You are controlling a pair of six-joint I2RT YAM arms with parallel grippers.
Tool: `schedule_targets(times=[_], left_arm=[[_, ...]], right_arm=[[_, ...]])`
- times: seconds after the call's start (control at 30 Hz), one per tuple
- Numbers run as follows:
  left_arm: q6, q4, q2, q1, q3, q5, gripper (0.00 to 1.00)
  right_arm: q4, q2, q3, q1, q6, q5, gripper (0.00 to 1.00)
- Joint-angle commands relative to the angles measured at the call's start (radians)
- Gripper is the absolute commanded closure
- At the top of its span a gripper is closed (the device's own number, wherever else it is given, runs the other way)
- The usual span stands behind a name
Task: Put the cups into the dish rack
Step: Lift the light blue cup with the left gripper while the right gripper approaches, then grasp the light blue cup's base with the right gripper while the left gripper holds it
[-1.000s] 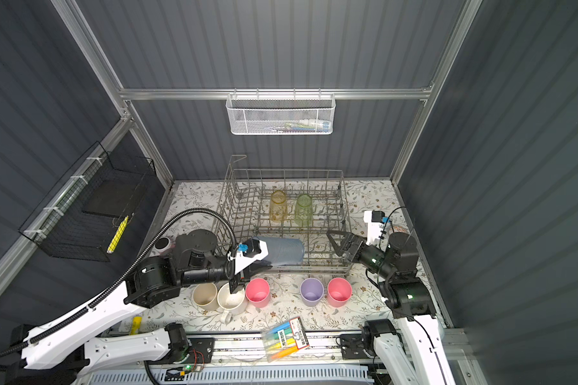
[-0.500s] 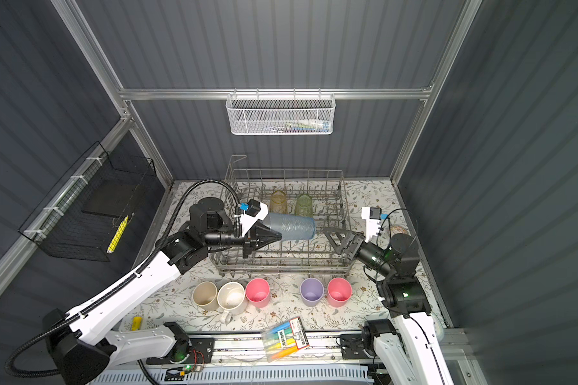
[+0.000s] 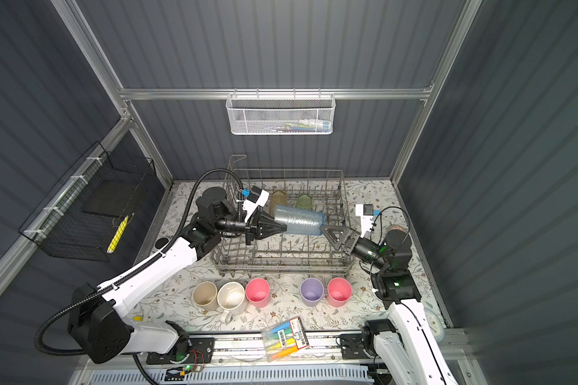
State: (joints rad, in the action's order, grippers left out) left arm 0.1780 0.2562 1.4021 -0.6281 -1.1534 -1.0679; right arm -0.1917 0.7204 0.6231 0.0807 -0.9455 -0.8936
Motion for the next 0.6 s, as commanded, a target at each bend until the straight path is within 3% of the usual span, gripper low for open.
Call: schedule_targets(times=[0.0, 0.33, 0.57], left_arm=[[0.075, 0.138, 0.03, 0.005, -0.044, -0.079, 1.0], [0.093, 0.165, 0.073, 0.005, -0.057, -0.092, 1.0], [0.142, 0.236, 0.103, 0.005, -0.072, -0.111, 1.0]], right_arm=[[-0.121, 0.015, -0.01, -0.004, -0.048, -0.042, 0.01], [-0.343, 0.1, -0.029, -0.002, -0.19, -0.123, 0.01], [-0.345, 0.123, -0.025, 0.012, -0.19, -0.153, 0.01]])
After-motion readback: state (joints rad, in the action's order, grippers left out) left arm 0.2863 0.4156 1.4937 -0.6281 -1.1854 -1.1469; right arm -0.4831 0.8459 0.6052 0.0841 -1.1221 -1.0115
